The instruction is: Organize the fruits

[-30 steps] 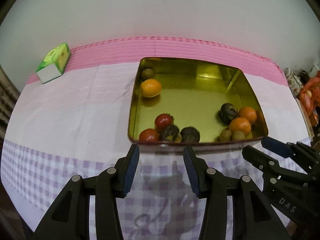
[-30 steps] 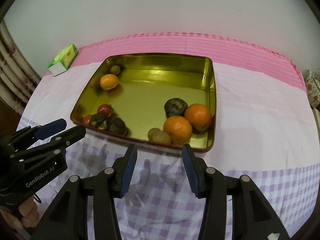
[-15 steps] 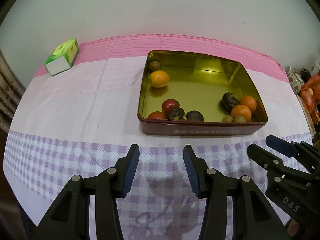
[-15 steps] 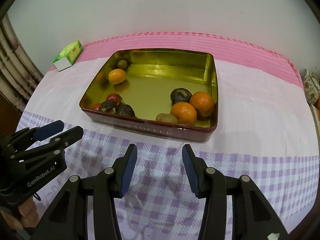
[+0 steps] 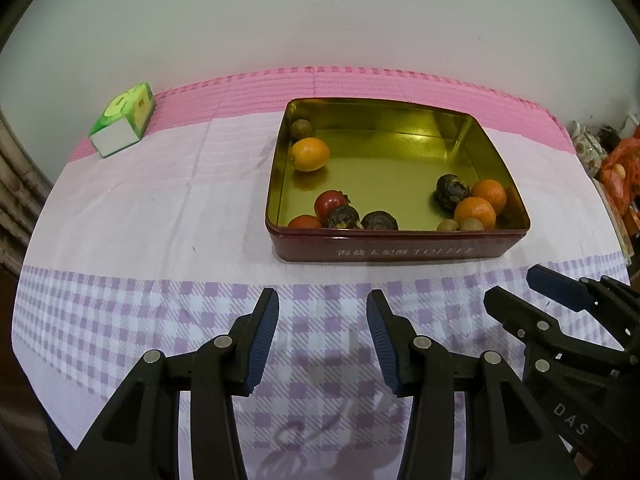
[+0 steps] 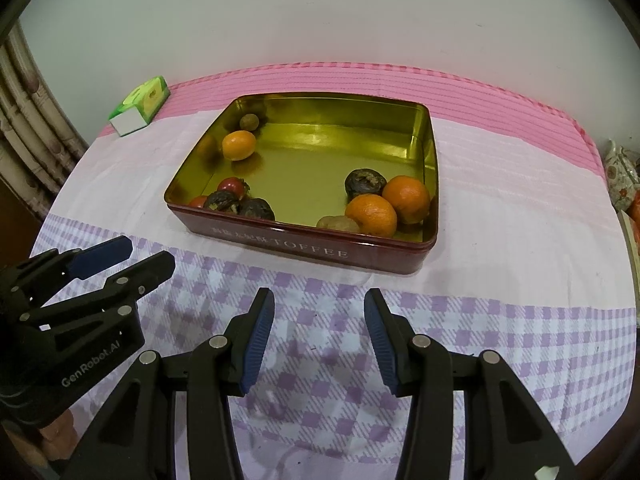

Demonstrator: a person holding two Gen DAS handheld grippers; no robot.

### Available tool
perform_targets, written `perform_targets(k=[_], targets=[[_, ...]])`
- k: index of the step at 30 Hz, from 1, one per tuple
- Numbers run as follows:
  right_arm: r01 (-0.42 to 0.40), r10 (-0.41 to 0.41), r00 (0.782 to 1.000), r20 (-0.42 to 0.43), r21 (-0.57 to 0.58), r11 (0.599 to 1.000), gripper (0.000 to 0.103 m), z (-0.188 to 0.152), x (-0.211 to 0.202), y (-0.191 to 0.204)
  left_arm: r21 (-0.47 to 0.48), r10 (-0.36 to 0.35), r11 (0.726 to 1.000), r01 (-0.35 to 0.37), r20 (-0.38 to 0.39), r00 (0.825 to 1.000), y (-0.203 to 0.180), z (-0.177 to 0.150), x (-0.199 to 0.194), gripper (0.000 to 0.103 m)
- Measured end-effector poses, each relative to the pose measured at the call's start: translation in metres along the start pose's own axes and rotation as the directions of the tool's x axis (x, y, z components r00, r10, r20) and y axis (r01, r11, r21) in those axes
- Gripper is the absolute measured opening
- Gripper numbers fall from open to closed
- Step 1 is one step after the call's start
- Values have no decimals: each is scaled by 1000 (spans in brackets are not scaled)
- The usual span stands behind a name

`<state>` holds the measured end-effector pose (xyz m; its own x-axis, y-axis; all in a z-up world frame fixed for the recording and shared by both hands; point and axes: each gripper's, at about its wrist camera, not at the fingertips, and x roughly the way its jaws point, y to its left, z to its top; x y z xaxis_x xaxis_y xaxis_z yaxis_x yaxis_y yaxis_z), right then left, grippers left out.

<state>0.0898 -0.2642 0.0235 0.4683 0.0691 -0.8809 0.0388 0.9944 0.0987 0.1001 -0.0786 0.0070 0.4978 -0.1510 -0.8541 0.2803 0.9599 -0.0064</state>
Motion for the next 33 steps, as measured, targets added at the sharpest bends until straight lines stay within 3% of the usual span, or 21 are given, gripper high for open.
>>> perform_targets(k=[33], targets=[[-4,4,1000,-16,-13,1000,45,-2,5,2,-11,7,1000,-7,-15,1000,0,-4,1,47]])
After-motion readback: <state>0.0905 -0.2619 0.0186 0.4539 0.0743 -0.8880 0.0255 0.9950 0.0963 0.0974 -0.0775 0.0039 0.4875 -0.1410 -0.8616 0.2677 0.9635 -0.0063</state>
